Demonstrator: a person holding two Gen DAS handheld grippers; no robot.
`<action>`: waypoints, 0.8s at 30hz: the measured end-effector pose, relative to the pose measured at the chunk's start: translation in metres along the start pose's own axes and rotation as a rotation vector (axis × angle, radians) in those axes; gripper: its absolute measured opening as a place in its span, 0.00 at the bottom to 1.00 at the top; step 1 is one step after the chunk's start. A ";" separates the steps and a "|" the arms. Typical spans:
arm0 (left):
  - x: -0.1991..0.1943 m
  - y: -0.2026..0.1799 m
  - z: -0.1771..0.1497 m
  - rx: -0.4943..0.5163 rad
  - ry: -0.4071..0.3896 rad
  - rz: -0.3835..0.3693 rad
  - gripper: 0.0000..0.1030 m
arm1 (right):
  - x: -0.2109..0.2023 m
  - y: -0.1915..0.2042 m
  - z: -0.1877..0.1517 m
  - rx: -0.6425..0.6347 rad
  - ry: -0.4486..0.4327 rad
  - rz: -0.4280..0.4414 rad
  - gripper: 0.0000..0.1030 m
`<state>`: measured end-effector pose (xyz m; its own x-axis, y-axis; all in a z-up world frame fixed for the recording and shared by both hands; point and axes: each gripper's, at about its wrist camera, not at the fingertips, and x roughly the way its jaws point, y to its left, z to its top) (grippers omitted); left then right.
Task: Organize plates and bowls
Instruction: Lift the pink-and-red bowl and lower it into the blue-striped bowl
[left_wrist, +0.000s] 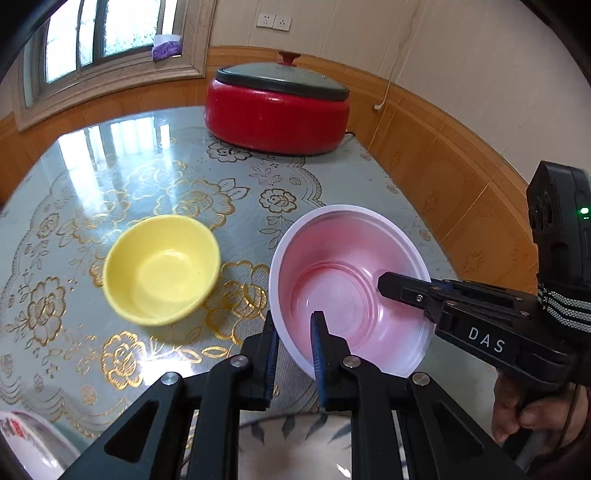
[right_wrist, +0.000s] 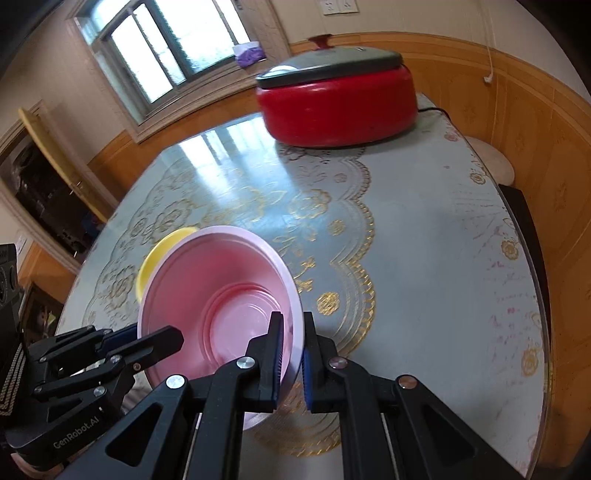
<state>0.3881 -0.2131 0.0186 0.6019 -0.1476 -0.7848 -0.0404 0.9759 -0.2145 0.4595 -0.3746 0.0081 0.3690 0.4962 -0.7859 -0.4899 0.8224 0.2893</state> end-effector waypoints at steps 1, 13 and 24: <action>-0.006 0.002 -0.004 -0.001 -0.007 -0.005 0.16 | -0.004 0.006 -0.003 -0.009 -0.002 0.001 0.08; -0.071 0.019 -0.056 0.003 -0.082 -0.014 0.16 | -0.032 0.055 -0.049 -0.062 0.006 0.049 0.08; -0.091 0.033 -0.104 0.023 -0.051 -0.045 0.17 | -0.035 0.080 -0.099 -0.060 0.108 0.067 0.10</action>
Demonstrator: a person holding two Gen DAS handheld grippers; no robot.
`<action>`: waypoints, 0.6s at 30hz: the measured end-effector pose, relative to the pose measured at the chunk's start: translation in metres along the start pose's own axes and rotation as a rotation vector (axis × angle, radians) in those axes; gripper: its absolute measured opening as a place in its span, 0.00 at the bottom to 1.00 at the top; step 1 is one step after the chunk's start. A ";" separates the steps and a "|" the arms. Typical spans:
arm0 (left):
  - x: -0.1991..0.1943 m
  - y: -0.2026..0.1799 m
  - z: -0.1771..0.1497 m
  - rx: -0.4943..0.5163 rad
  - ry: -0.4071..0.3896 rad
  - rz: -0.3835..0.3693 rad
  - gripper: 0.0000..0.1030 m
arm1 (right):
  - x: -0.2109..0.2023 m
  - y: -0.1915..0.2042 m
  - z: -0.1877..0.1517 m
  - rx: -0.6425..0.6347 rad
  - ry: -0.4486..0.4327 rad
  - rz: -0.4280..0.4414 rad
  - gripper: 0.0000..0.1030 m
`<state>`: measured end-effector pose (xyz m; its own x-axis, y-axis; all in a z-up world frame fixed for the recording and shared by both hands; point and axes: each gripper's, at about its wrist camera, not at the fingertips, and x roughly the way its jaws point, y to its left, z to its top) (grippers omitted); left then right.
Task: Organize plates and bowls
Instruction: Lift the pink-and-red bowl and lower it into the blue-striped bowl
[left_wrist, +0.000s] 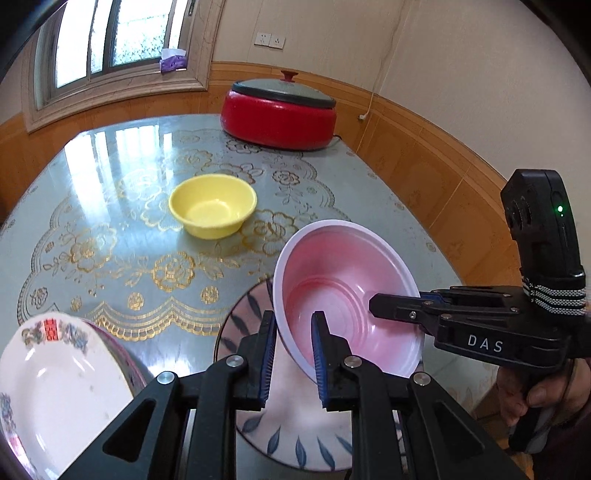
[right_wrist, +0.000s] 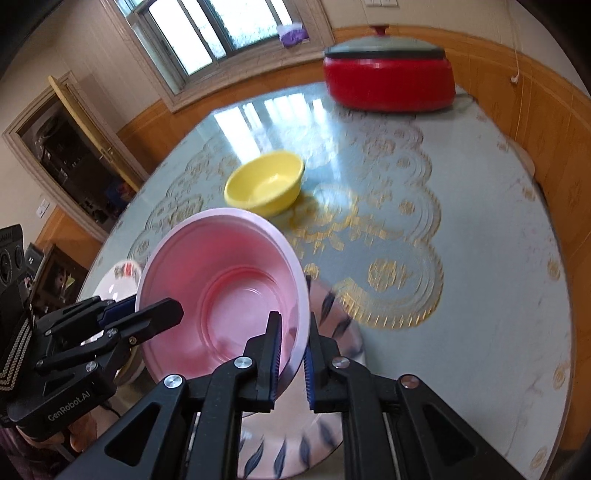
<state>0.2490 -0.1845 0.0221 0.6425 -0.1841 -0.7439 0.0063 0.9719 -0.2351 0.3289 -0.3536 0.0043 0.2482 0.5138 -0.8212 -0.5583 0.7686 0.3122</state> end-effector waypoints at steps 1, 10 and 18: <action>-0.001 0.001 -0.004 0.004 0.007 -0.004 0.17 | 0.001 0.002 -0.005 -0.004 0.013 -0.001 0.11; 0.011 0.007 -0.027 0.012 0.076 -0.018 0.18 | 0.016 0.007 -0.026 0.021 0.106 -0.016 0.13; 0.031 0.006 -0.034 0.043 0.100 0.013 0.21 | 0.025 0.008 -0.031 0.044 0.119 -0.078 0.17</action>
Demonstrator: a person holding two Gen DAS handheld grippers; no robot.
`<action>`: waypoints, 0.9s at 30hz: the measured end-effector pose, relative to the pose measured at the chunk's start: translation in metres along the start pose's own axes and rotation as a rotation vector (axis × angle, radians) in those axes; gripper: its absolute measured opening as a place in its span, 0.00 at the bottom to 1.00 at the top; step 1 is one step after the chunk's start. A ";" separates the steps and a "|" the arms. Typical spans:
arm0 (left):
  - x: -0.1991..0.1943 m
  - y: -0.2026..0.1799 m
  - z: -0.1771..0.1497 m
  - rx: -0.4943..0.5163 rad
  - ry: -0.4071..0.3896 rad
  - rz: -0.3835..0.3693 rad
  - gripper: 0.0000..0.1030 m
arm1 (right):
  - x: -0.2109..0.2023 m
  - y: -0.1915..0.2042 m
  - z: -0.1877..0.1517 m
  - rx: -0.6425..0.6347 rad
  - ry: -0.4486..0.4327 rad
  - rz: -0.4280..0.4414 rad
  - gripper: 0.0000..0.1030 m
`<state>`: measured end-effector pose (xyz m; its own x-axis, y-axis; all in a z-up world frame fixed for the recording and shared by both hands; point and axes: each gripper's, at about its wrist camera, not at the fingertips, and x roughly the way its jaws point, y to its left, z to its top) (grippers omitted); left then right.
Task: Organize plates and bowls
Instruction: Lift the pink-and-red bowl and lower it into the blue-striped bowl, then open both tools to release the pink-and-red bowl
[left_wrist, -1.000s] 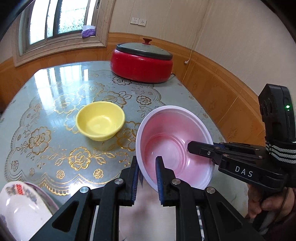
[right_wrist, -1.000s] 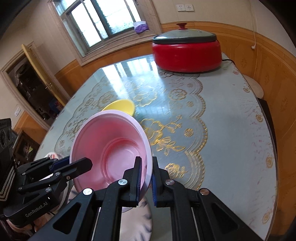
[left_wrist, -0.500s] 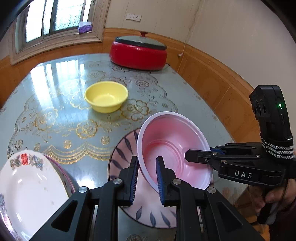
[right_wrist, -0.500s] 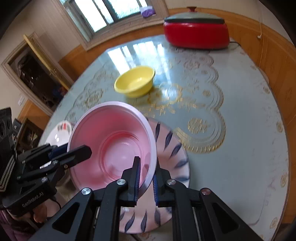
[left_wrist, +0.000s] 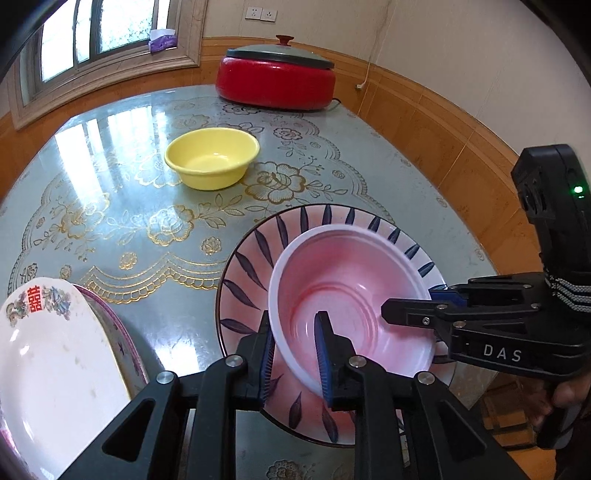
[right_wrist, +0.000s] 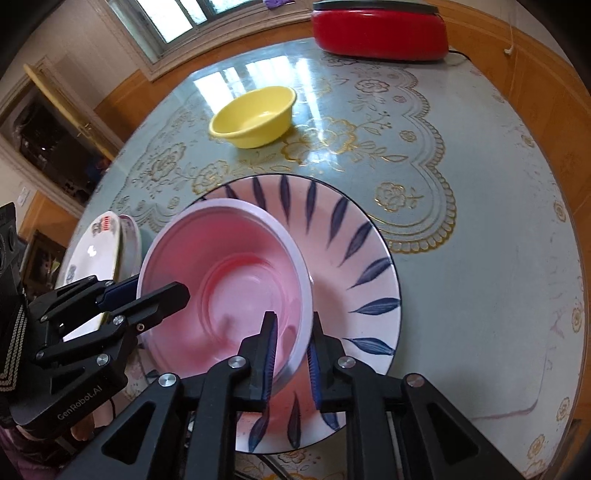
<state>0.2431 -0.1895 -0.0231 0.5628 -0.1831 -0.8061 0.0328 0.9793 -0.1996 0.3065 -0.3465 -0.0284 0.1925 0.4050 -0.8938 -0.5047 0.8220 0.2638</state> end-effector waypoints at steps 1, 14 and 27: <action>0.001 0.000 -0.001 0.003 0.000 0.006 0.23 | -0.001 -0.001 0.000 0.006 -0.001 0.001 0.21; -0.016 0.005 0.003 0.010 -0.078 0.054 0.35 | -0.019 -0.011 0.005 0.023 -0.053 -0.006 0.29; -0.023 0.018 0.013 -0.053 -0.109 0.084 0.35 | -0.035 -0.010 0.042 -0.017 -0.126 0.032 0.30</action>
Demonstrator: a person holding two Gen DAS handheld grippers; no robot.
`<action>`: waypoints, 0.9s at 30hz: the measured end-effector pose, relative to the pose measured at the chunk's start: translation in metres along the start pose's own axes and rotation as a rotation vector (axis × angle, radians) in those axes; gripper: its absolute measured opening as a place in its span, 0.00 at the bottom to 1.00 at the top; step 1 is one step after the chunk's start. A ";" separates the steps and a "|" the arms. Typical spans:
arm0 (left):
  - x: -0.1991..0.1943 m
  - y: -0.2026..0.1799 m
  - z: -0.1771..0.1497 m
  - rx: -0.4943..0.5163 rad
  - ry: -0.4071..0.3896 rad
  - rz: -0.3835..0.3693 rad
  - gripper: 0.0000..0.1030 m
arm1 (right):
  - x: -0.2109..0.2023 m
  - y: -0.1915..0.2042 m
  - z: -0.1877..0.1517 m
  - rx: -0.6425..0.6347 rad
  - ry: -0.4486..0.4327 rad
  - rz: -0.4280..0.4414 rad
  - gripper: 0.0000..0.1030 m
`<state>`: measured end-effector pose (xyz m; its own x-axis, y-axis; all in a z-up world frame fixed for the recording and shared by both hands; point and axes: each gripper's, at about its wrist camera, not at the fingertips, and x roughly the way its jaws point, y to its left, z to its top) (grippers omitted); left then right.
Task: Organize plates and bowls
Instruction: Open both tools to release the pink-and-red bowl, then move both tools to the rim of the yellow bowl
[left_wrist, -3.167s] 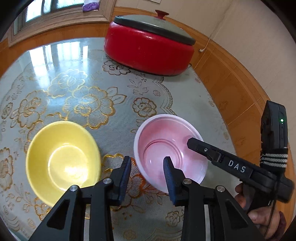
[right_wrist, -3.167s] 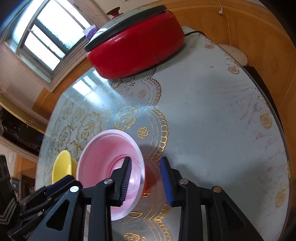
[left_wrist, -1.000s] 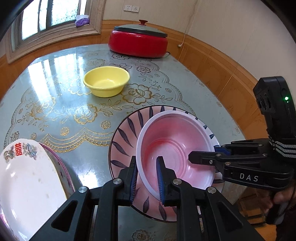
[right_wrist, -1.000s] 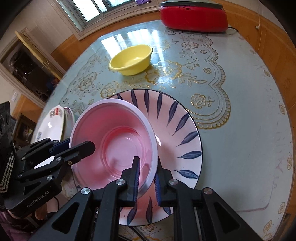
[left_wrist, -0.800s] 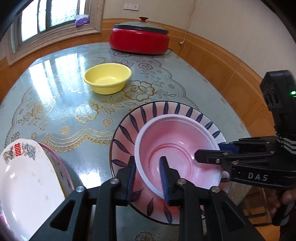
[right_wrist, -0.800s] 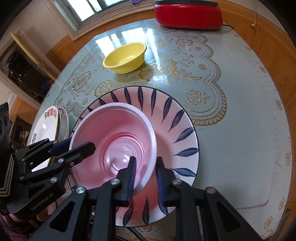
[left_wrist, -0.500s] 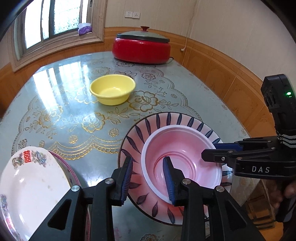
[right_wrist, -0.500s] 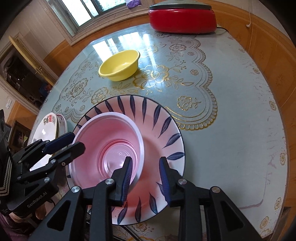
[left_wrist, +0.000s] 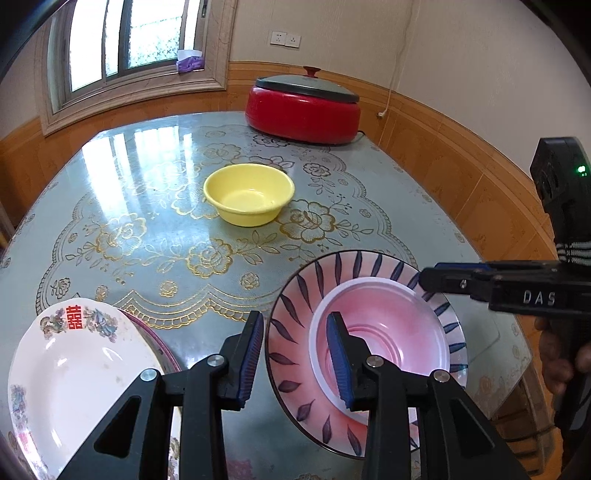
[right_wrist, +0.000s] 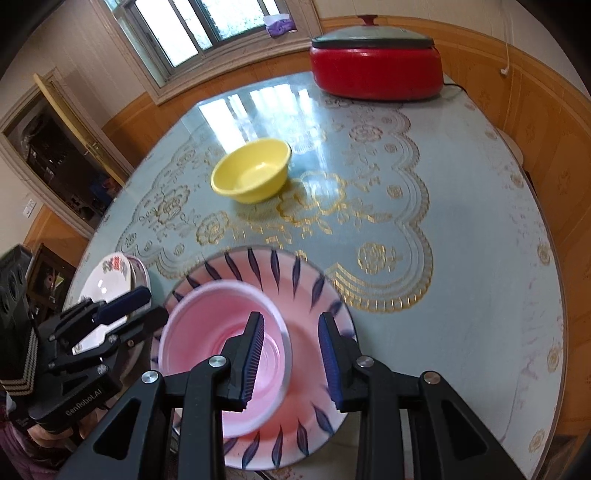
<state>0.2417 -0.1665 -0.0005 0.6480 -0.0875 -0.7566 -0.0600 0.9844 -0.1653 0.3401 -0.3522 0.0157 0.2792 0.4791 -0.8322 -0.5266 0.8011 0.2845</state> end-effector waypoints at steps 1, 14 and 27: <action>0.001 0.002 0.002 -0.014 0.005 0.001 0.35 | 0.000 -0.002 0.006 0.003 -0.008 0.013 0.30; 0.001 0.037 0.034 -0.145 -0.022 0.072 0.35 | 0.039 -0.018 0.071 0.018 0.029 0.104 0.30; 0.035 0.065 0.079 -0.264 0.021 0.124 0.35 | 0.090 -0.031 0.130 0.025 0.090 0.172 0.30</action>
<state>0.3204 -0.0938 0.0121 0.6079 0.0254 -0.7936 -0.3352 0.9143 -0.2275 0.4854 -0.2871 -0.0063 0.1128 0.5766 -0.8092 -0.5400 0.7192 0.4373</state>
